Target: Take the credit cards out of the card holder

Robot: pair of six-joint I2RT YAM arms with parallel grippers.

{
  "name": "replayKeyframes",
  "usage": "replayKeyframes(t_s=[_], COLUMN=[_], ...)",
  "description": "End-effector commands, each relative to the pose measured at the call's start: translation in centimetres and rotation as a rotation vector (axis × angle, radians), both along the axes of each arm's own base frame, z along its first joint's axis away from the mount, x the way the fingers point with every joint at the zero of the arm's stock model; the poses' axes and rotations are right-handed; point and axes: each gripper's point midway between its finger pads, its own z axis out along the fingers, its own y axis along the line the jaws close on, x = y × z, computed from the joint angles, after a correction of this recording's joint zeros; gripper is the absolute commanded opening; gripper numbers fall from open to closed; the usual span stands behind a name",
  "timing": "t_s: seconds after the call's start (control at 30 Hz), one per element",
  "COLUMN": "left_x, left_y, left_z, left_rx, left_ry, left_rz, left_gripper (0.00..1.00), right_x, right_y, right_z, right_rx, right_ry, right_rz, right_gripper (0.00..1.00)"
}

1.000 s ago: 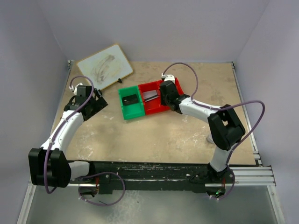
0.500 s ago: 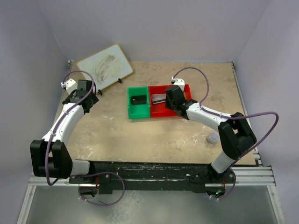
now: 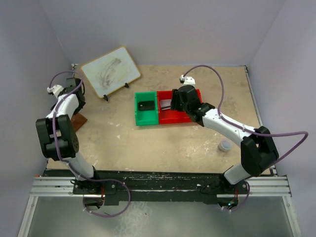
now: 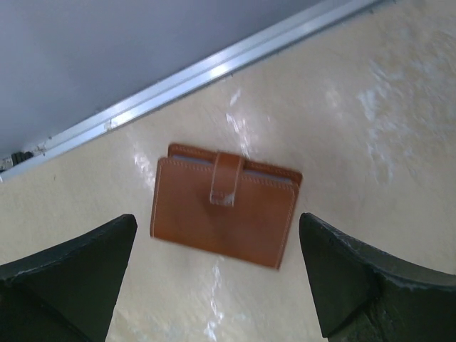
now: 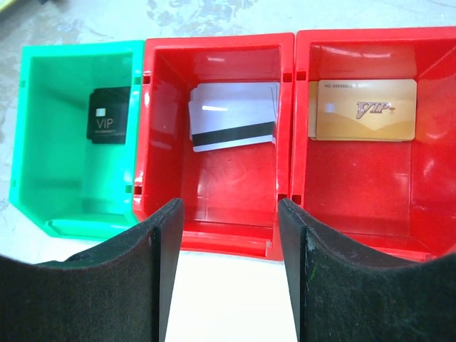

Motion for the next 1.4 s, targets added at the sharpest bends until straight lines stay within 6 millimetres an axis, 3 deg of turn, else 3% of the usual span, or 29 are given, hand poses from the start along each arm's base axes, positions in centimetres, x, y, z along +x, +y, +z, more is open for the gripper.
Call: replayKeyframes(t_s=[0.0, 0.07, 0.13, 0.2, 0.3, 0.4, 0.53, 0.7, 0.83, 1.0, 1.13, 1.37], left_x=[3.3, 3.6, 3.3, 3.2, 2.7, 1.5, 1.1, -0.4, -1.3, -1.9, -2.3, -7.4], left_y=[4.0, 5.2, 5.5, 4.4, 2.4, 1.1, -2.4, -8.4, -12.7, -14.5, -17.1, -25.2], left_z=[0.9, 0.0, -2.1, -5.1, -7.4, -7.6, -8.0, -8.9, -10.1, -12.4, -11.6, -10.7], left_rx=[0.006, 0.032, 0.015, -0.087, -0.188, -0.227, -0.374, -0.542, -0.579, -0.585, -0.532, -0.590], left_ry=[-0.034, 0.062, 0.151, 0.195, 0.185, 0.129, 0.026, -0.042, -0.052, 0.039, 0.088, 0.060], left_rz=[-0.010, -0.012, -0.015, -0.056, -0.103, -0.093, -0.153, -0.261, -0.342, -0.385, -0.499, -0.638], left_gripper=[0.93, 0.93, 0.93, 0.91, 0.87, 0.86, 0.84, 0.75, 0.69, 0.54, 0.53, 0.54], right_x=[-0.1, -0.4, -0.7, -0.9, -1.3, -1.6, -1.8, -2.0, -2.4, -2.3, -2.5, -4.2], right_y=[0.6, 0.5, 0.5, 0.5, 0.4, 0.3, 0.1, 0.7, 1.9, 2.9, 3.1, 4.0], right_z=[4.1, 4.4, 4.6, 4.9, 5.4, 5.7, 5.6, 4.7, 3.5, 2.9, 2.4, 0.9], right_rx=[0.040, 0.045, 0.051, 0.058, 0.066, 0.069, 0.071, 0.088, 0.144, 0.189, 0.200, 0.245], right_ry=[-0.066, -0.065, -0.066, -0.064, -0.062, -0.061, -0.061, -0.037, 0.000, 0.027, 0.040, 0.116], right_rz=[0.050, 0.059, 0.063, 0.068, 0.072, 0.071, 0.070, 0.090, 0.120, 0.128, 0.137, 0.184], right_gripper=[0.59, 0.60, 0.60, 0.60, 0.61, 0.61, 0.61, 0.61, 0.61, 0.61, 0.61, 0.62])
